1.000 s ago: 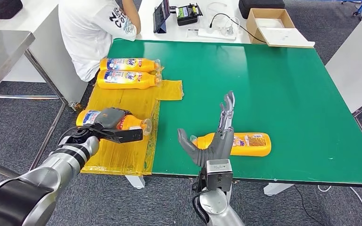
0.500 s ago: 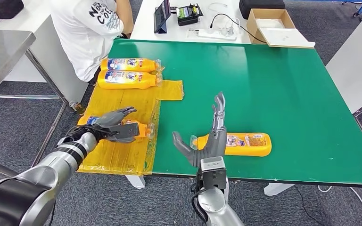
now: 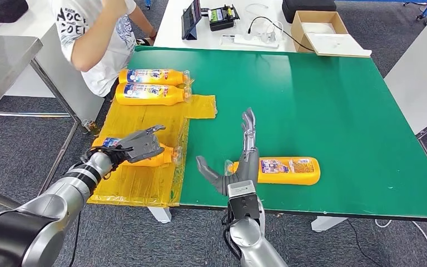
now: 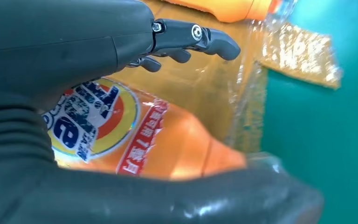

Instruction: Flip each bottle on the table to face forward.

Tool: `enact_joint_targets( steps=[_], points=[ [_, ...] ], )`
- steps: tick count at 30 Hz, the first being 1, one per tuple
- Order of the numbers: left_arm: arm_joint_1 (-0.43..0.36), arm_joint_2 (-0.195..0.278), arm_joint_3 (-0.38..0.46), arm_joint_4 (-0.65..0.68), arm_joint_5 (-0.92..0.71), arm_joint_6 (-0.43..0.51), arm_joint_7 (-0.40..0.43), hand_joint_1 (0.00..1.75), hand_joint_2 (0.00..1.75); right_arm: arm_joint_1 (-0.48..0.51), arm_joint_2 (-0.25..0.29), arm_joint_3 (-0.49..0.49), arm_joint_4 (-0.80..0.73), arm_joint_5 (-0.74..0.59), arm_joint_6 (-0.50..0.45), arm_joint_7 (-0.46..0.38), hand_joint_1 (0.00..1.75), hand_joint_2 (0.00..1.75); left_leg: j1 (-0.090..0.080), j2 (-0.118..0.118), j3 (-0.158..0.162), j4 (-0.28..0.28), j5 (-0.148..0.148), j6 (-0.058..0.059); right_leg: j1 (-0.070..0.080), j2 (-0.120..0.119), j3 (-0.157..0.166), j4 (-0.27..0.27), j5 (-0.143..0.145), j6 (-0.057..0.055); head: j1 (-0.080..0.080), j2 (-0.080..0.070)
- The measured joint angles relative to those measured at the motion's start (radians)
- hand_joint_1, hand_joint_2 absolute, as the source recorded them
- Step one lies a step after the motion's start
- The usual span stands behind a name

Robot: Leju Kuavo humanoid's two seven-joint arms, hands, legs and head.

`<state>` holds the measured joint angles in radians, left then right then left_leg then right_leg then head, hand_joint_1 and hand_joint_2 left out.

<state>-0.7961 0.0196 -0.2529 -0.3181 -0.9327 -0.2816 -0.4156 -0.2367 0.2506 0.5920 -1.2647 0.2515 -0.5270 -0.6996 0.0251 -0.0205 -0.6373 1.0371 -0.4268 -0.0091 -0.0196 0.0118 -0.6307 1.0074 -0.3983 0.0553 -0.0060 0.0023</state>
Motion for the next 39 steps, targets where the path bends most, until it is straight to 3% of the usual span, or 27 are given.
enact_joint_targets(
  steps=[2,4,7,20,22,24,29,32,36,39],
  points=[
    [0.017,-0.008,0.042,-0.006,0.082,0.043,-0.049,0.00,0.00,-0.002,0.001,0.000,0.011,0.007,0.001,0.000,0.00,1.75,0.000,0.000,0.000,0.000,0.000,0.000,0.000,0.000,0.000,0.000,0.000,0.000,0.000,0.000],
    [0.043,-0.024,0.101,-0.021,0.172,0.151,-0.106,0.00,0.00,-0.002,0.002,0.000,0.023,0.018,0.002,0.000,0.00,1.75,0.000,0.000,0.000,0.000,0.000,0.000,0.000,0.000,-0.001,0.000,0.000,0.000,0.000,0.000],
    [0.065,-0.048,0.170,-0.039,0.223,0.246,-0.138,0.00,0.00,-0.002,0.002,0.000,0.036,0.028,0.003,0.000,0.00,1.75,0.000,0.000,-0.001,0.000,0.000,0.000,0.000,0.000,-0.001,0.000,0.000,0.000,0.000,0.000],
    [0.092,-0.074,0.246,-0.061,0.230,0.257,-0.143,0.00,0.00,-0.002,0.002,-0.001,0.059,0.030,0.003,0.000,0.00,1.75,0.000,0.000,-0.001,0.000,0.000,0.000,0.000,0.000,-0.002,0.000,0.000,0.000,0.000,0.000],
    [0.093,-0.074,0.248,-0.061,0.232,0.263,-0.146,0.00,0.87,-0.002,0.002,-0.001,0.061,0.031,0.004,0.000,0.00,1.75,0.000,0.000,-0.001,0.000,0.000,0.000,0.000,0.000,-0.002,0.000,0.000,0.000,0.000,0.000],
    [0.097,-0.076,0.253,-0.068,0.247,0.326,-0.169,0.00,1.75,-0.002,0.002,-0.001,0.063,0.040,0.007,0.003,0.00,1.75,0.000,0.000,-0.001,0.000,0.000,0.000,0.000,0.000,-0.002,0.000,0.000,0.000,0.000,0.000],
    [0.135,-0.100,0.310,-0.181,0.406,0.711,-0.250,0.00,1.75,-0.002,-0.003,-0.001,0.069,0.149,0.004,0.067,0.00,1.75,0.000,0.000,-0.001,0.000,0.000,0.000,0.000,0.000,-0.002,0.000,0.000,0.000,0.000,0.000],
    [0.202,-0.113,0.311,-0.338,0.535,0.838,-0.250,0.00,1.75,-0.006,-0.033,-0.008,0.085,0.267,-0.002,0.144,0.00,1.75,0.000,0.000,-0.001,0.000,0.000,0.000,0.000,0.000,-0.002,0.000,0.000,0.000,0.000,0.000],
    [0.321,-0.127,0.289,-0.566,0.650,0.852,-0.249,0.00,1.75,-0.023,-0.119,-0.048,0.095,0.434,0.043,0.295,0.00,1.75,-0.001,0.000,-0.002,0.000,-0.001,0.000,-0.001,0.000,-0.002,-0.001,0.000,0.000,0.000,0.000],
    [0.462,-0.152,0.263,-0.726,0.673,0.719,-0.241,0.00,1.75,-0.028,-0.296,-0.112,0.061,0.520,0.268,0.467,0.00,1.75,-0.004,-0.002,0.001,0.000,-0.003,0.005,-0.004,-0.002,0.002,-0.005,-0.002,0.004,-0.003,0.000]
  ],
)
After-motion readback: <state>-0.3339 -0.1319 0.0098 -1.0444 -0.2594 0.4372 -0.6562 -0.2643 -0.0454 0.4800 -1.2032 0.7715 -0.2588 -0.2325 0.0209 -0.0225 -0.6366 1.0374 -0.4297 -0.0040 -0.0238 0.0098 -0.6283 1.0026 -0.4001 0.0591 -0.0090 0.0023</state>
